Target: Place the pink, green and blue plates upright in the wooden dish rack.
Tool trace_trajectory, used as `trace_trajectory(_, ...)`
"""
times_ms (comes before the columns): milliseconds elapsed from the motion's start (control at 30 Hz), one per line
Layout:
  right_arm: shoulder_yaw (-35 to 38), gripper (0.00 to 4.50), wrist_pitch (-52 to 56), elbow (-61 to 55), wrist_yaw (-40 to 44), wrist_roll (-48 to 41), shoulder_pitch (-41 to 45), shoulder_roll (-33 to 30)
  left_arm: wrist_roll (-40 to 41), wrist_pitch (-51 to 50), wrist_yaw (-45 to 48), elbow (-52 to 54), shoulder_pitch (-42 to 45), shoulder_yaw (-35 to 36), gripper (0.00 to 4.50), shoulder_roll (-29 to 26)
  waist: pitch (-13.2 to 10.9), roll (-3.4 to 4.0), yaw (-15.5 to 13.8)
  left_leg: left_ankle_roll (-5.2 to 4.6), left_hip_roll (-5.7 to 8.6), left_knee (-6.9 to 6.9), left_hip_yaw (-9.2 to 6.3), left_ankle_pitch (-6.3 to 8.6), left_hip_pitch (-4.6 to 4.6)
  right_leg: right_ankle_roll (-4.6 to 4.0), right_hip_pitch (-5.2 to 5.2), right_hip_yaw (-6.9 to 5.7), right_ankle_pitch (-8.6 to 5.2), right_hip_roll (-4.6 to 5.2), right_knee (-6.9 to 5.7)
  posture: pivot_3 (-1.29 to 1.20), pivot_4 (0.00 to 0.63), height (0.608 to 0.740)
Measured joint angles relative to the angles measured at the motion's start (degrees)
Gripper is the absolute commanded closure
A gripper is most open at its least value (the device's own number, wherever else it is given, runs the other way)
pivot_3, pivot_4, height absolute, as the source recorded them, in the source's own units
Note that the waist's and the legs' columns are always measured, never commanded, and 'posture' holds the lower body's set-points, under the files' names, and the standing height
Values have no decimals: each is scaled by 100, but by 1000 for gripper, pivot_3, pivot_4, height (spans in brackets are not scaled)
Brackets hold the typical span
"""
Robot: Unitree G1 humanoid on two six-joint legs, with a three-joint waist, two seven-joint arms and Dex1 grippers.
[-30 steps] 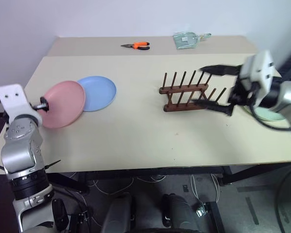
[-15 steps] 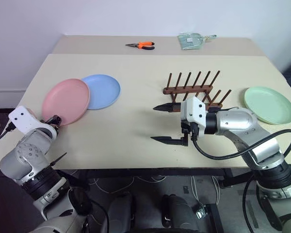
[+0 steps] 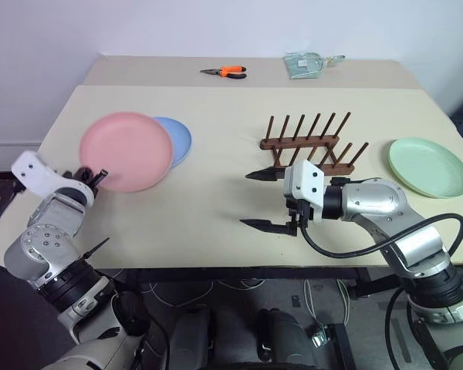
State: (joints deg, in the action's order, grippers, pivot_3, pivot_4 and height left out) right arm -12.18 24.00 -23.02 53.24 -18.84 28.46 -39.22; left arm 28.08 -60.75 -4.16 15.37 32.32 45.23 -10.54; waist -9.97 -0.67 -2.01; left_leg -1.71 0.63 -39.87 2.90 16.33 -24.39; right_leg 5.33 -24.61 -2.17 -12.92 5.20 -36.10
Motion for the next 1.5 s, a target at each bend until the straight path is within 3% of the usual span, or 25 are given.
trace_trajectory(133, -360, 0, -949, 498, -374, 1093, 684, 278, 1, 30, 211, 401, 327, -1153, 4427, -190, 0, 0, 9, 1, 2, 1, 1, -7, 0, -1, -1, 1, 1, -4, -1, 0, 150, 740)
trace_trajectory(267, -799, 0, -1973, 1335, -886, 2231, 1157, 581, -61, -32, 102, 560, 789, -2200, 4427, -41, 0, 0, 22, 1, 7, 4, 5, -11, 0, 0, -1, 1, 1, -7, 3, 0, 150, 740)
trace_trajectory(500, -1018, 0, -3063, 2333, -1547, 3441, 1331, 781, 38, -524, -362, 560, 1302, -2394, 4427, 545, -3, -2, 143, 7, 4, 9, 5, -18, 0, 2, -2, 0, 1, -23, 2, 0, 150, 740)
trace_trajectory(633, -1091, 1201, -3476, 2744, -1907, 4008, 1507, 801, 301, -897, -434, 681, 1473, -2328, 4500, 704, -3, -2, 156, 8, 2, 10, 6, -19, 1, 3, -1, 0, 0, -33, 2, 0, 150, 740)
trace_trajectory(833, -1089, 4229, -3861, 3017, -2304, 4482, 1538, 815, 427, -1242, -520, 735, 1463, -2061, 4500, 695, -3, -2, 163, 15, -3, 9, 5, -23, 1, 3, -1, 1, 0, -42, 2, 0, 150, 740)
trace_trajectory(867, -1105, 4438, -3967, 3018, -2306, 4549, 1537, 817, 427, -1245, -522, 744, 1463, -2049, 4500, 671, -4, -2, 161, 15, -3, 9, 5, -23, 1, 3, -1, 1, 0, -43, 3, 0, 150, 740)
trace_trajectory(967, -1111, 4500, -4101, 3016, -2417, 4667, 1537, 822, 524, -1137, -530, 777, 1479, -1809, 3649, 867, -4, -3, 141, 15, -3, 9, 5, -23, 1, 3, 0, 0, 0, -42, 3, 0, 150, 740)
trace_trajectory(1033, -1042, 4500, -4094, 3036, -2545, 4693, 1542, 826, 723, -876, -531, 770, 1572, -1619, 2626, 1094, -7, -7, 124, 15, -3, 7, 4, -24, -1, 3, 1, 1, 0, -41, 4, 0, 150, 740)
trace_trajectory(1100, -910, 4500, -4096, 3036, -2623, 4690, 1560, 811, 755, -389, -561, 733, 1761, -1491, 1652, 1104, -8, -7, 139, 16, -3, 8, 5, -24, 0, 3, 1, 1, 0, -42, 6, 0, 150, 740)
trace_trajectory(1167, -707, 4500, -4054, 3035, -2627, 4586, 1565, 732, 728, 220, -729, 637, 2014, -1280, 1652, 987, -8, -6, 142, 19, -5, 11, 4, -25, 2, 3, 0, 0, 0, -45, 6, 0, 150, 740)
trace_trajectory(1300, 431, 4500, -3158, 2850, -2176, 3241, 1555, 620, 176, 872, -413, 440, 1469, -1585, 1652, -139, -8, -2, 168, 24, -6, 40, 17, -30, 22, 3, 4, 7, 0, -48, 6, 0, 150, 740)
trace_trajectory(1433, 2022, 4500, -714, 2612, -1701, 959, 1746, 651, -33, 1064, 828, 446, 146, -2900, 1652, -811, -7, -2, 104, 21, -8, 48, 10, -29, 20, 0, 16, 6, 1, -37, 9, 0, 150, 740)
trace_trajectory(1500, 2522, 4500, 113, 2545, -1619, 298, 1809, 508, -71, 1245, 1455, 456, -286, -3590, 1652, -1015, -8, -2, 120, 19, -4, 51, 11, -24, 20, -3, 11, 6, 0, -13, 25, 0, 150, 740)
